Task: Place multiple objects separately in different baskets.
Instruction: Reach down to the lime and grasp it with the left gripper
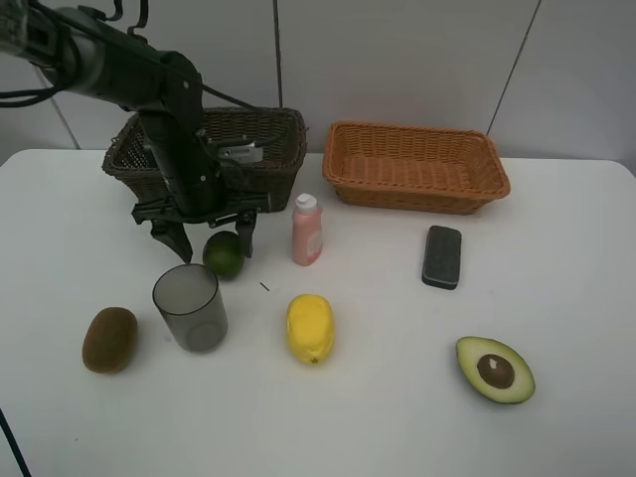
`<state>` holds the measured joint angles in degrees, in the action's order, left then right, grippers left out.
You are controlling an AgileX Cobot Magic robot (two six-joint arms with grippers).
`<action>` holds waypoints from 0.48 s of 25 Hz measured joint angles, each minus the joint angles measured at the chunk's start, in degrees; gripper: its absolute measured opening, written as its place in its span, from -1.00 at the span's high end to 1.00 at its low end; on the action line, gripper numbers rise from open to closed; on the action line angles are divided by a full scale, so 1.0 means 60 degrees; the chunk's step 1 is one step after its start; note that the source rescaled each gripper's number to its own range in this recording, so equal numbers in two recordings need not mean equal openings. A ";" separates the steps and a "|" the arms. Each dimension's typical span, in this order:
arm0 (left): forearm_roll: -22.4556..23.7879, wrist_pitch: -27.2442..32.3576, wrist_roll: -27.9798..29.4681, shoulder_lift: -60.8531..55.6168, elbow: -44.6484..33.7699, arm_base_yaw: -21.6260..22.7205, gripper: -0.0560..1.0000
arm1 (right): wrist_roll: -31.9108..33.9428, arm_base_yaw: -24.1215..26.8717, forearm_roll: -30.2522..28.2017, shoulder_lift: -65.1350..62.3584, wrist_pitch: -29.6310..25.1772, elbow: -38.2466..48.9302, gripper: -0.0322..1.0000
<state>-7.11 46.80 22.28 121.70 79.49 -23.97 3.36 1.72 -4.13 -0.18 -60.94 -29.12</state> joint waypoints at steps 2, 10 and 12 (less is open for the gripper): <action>0.0000 -0.0237 0.0008 0.0016 0.0000 0.0000 -0.98 | 0.0000 0.0000 0.0000 0.0000 0.0000 0.0000 -1.00; -0.0003 -0.0576 0.0102 0.0275 0.0000 0.0000 -0.98 | 0.0000 0.0000 0.0000 0.0000 0.0000 0.0000 -1.00; -0.0003 -0.0576 0.0102 0.0408 0.0000 0.0000 -0.98 | 0.0000 0.0000 0.0000 0.0000 0.0000 0.0000 -1.00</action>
<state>-7.13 43.34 22.89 124.15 79.49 -23.97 3.36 1.72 -4.13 -0.18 -60.94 -29.12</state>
